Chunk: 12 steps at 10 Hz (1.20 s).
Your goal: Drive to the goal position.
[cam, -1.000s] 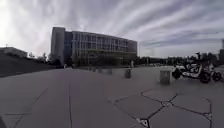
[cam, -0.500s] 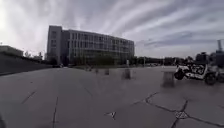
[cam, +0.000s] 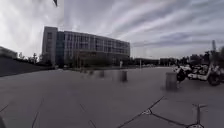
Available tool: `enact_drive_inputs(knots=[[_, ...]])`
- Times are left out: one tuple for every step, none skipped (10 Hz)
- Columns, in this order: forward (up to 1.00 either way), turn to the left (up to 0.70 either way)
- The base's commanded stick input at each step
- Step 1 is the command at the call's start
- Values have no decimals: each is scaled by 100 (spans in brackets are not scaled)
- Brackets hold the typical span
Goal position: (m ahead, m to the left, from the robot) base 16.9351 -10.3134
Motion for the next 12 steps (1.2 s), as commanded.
enact_drive_inputs(knots=[[85,-34],[85,0],[85,0],[85,0],[85,0],[85,-3],[85,-34],[85,-30],[85,-12],[85,0],[85,0],[85,0]])
